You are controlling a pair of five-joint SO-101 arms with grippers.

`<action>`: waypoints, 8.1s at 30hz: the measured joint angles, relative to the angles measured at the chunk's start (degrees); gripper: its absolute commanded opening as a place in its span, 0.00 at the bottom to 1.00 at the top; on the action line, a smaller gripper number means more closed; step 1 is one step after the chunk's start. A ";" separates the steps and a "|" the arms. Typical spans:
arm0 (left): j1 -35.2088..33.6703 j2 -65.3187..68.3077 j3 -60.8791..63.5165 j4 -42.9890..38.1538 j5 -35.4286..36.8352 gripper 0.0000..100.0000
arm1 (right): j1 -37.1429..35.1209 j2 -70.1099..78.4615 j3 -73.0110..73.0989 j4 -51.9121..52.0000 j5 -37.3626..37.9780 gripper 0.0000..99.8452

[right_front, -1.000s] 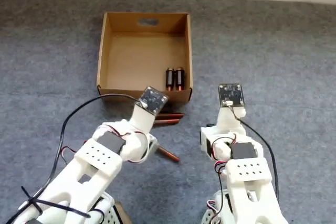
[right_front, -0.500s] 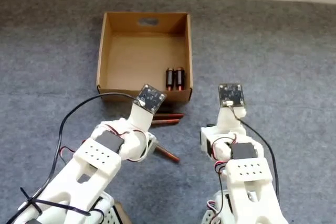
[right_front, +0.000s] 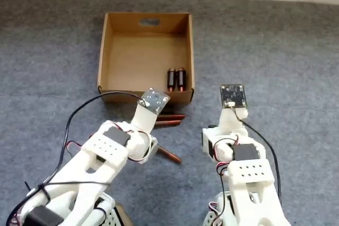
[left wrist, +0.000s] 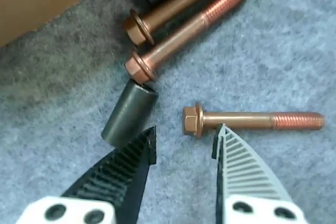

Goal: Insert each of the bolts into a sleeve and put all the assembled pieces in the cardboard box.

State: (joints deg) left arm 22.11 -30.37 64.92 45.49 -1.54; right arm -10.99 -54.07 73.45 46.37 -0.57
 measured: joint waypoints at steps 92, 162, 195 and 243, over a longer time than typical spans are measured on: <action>4.13 -6.51 -1.93 10.99 39.82 0.21 | 0.09 0.00 0.00 0.00 0.00 0.01; 9.14 17.67 -13.80 13.63 -1.23 0.14 | 0.09 0.00 0.70 -0.09 0.00 0.01; 9.14 17.76 -13.63 4.57 -1.05 0.01 | 0.09 -1.76 0.70 -0.18 0.00 0.01; 9.05 -38.77 -12.92 -25.05 -1.05 0.01 | 0.09 -50.20 21.71 -25.41 0.00 0.01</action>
State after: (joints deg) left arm 31.16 -69.14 52.00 20.44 -2.59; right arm -10.90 -104.26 95.16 20.97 -0.57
